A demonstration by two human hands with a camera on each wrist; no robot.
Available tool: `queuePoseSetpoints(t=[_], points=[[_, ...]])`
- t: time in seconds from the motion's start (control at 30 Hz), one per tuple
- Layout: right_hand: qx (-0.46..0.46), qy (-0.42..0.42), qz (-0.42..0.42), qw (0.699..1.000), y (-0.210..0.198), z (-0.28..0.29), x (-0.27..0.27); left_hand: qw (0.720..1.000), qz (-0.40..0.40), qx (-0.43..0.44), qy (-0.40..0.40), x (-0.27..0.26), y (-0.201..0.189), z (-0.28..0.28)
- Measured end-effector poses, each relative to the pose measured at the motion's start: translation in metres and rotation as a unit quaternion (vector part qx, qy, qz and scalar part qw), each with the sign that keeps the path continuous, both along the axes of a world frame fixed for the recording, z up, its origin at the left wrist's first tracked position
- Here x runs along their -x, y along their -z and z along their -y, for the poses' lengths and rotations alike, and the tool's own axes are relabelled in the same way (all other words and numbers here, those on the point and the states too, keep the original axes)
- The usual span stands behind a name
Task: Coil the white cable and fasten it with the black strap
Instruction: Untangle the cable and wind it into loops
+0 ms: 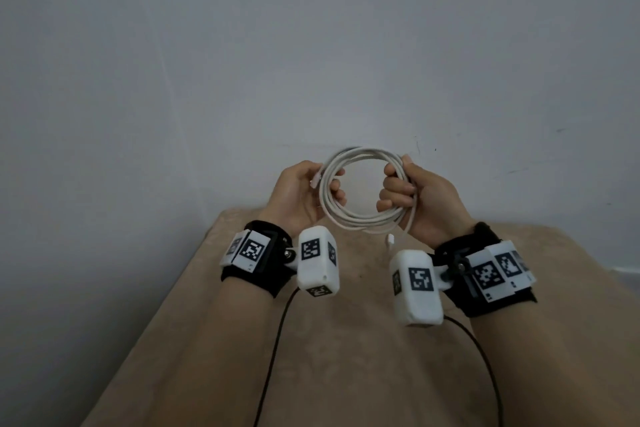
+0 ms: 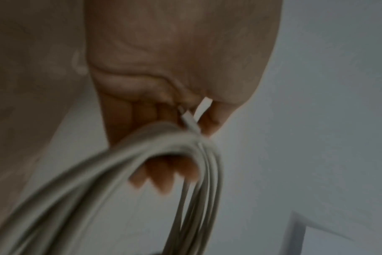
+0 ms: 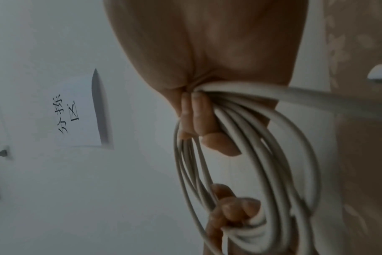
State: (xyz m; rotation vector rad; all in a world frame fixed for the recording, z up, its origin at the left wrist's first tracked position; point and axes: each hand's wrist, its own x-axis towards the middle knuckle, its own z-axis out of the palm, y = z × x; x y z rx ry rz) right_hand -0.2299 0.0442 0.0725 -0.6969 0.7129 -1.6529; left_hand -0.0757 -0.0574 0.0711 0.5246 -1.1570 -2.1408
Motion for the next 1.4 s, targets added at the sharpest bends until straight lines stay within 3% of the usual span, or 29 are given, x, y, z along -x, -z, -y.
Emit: queuePoseSetpoints(t=[0.13, 0.3, 0.43, 0.57, 0.87, 1.13, 1.4], points=[[-0.031, -0.036, -0.082, 0.995, -0.004, -0.006, 0.006, 0.986, 0.113, 0.111, 0.046, -0.018, -0.006, 0.007], [-0.072, -0.077, -0.232, 0.967, -0.005, -0.009, 0.0, 0.939, 0.226, 0.248, 0.08, -0.015, -0.015, -0.004], [-0.089, -0.073, -0.327, 0.938, -0.005, -0.009, -0.012, 0.922, 0.24, 0.277, 0.128, -0.004, -0.015, -0.013], [-0.098, -0.053, -0.359, 0.927, -0.005, -0.01, -0.016, 0.908, 0.279, 0.292, 0.116, 0.002, -0.011, -0.016], [-0.064, 0.033, -0.377, 0.924, -0.004, -0.011, -0.01, 0.916, 0.225, 0.328, 0.052, 0.006, -0.012, -0.016], [-0.069, 0.075, -0.391, 0.915, -0.005, -0.015, 0.0, 0.961, 0.139, 0.233, -0.042, -0.005, -0.016, -0.004], [-0.049, 0.222, -0.378, 0.897, -0.002, -0.013, 0.006, 0.983, 0.054, 0.159, -0.073, -0.009, -0.017, 0.002]])
